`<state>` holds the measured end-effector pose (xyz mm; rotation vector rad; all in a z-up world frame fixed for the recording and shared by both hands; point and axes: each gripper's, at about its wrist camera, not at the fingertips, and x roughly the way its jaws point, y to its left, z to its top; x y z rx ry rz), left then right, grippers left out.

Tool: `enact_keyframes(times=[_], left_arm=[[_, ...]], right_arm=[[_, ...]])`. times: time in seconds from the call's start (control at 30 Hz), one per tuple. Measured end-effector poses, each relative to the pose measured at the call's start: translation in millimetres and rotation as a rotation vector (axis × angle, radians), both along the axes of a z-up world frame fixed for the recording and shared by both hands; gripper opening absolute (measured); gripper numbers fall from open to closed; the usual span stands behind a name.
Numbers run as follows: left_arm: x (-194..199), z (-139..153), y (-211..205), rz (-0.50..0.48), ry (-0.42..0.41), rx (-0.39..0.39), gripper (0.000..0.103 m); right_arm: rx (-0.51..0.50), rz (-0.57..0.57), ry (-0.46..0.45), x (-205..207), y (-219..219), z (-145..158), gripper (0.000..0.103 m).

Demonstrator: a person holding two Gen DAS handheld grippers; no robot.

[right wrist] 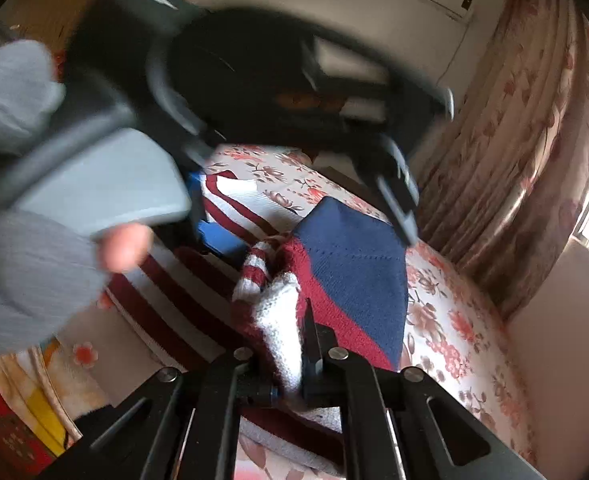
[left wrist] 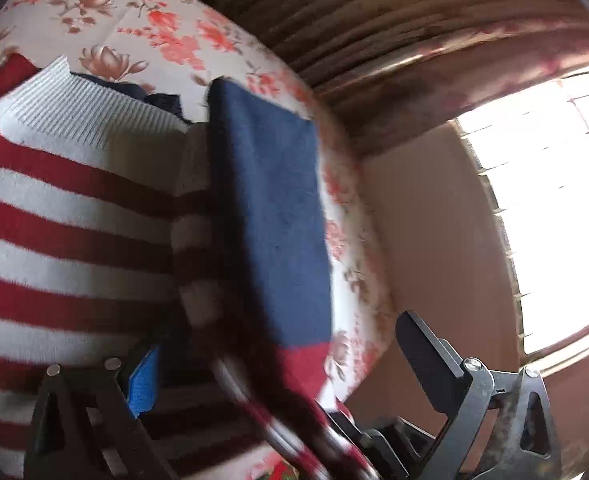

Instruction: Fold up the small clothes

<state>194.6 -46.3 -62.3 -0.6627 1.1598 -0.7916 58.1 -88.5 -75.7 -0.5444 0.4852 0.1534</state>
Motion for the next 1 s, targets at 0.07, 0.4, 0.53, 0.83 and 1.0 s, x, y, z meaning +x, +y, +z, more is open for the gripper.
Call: enact_keyframes(times=[0.07,0.4,0.53,0.83,1.0], left_arm=[[7.2,-0.6,-5.6,0.011,-0.007,0.002,0.103],[7.1,26.5,-37.1,-0.004,-0.236,0.212,0.103],[4.6,47.3,-36.3,-0.025,-0.299,0.254,0.103],[0.2,95.8,-13.6,-0.026,-0.362,0.242,0.103],[3.8,111.2,48.6,0.086,-0.362,0.194,0.103]], right_arm=[[0.003,0.001,-0.008,-3.2,-2.9,0.6,0.007],[0.208,0.066,-0.006,-32.4,-55.5,10.6,0.031],[0.300,-0.039,-0.004,-57.2,-103.4,-3.8,0.035],[0.370,-0.037,0.075,-31.8,-96.5,-10.4,0.036],[0.366,-0.075,0.114,-1.5,-82.6,-10.3,0.036]])
